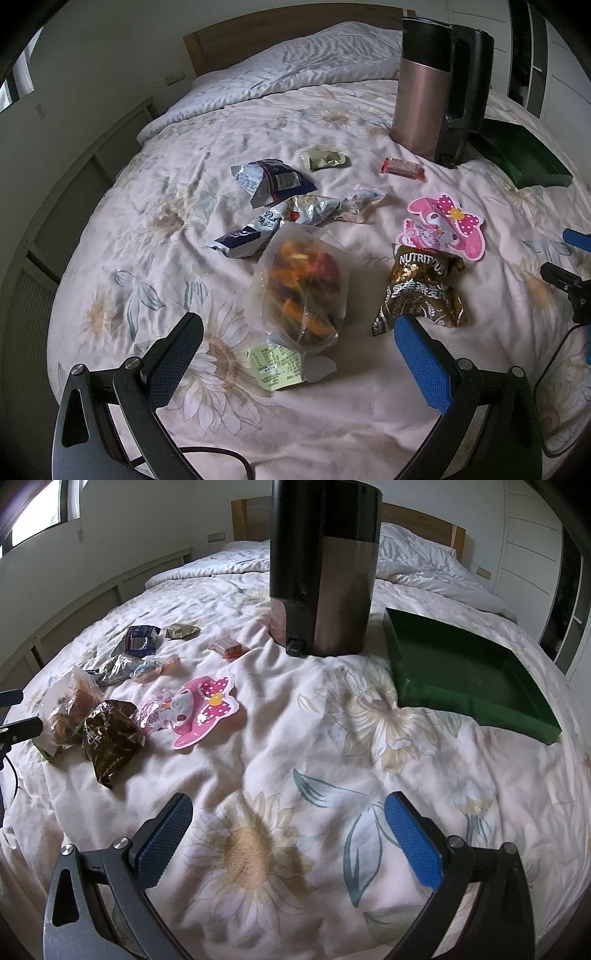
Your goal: Organize snacks
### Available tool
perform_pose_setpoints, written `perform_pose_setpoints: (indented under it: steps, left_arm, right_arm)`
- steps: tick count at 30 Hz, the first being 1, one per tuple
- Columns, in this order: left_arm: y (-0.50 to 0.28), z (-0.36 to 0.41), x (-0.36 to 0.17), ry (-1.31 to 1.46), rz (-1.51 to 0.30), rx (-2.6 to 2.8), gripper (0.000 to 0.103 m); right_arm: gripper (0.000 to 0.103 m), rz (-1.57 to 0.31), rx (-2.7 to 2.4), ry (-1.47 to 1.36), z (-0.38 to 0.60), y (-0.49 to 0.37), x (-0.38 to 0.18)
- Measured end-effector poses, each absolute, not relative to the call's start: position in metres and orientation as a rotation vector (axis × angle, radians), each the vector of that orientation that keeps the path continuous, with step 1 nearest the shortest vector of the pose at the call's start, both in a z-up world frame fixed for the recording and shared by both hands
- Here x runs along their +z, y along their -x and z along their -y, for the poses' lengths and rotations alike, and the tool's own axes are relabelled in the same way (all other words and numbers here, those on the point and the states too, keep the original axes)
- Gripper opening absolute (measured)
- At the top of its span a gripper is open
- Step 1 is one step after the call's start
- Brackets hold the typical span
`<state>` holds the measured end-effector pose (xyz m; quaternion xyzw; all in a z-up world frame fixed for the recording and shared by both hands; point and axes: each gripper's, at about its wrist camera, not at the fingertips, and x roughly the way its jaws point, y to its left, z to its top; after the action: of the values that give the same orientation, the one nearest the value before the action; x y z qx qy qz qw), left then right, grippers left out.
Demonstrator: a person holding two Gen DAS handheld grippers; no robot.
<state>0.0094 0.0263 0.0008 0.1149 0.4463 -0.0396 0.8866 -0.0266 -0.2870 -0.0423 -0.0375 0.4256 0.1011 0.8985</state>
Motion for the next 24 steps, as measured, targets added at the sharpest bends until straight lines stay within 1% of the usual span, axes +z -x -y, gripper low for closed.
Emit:
perform_pose_setpoints:
  steps: [24]
  left_arm:
    - [-0.01, -0.036, -0.001, -0.223, -0.926, -0.083, 0.102]
  right_arm:
    - [0.103, -0.888, 0.228, 0.088, 0.271, 0.03, -0.041]
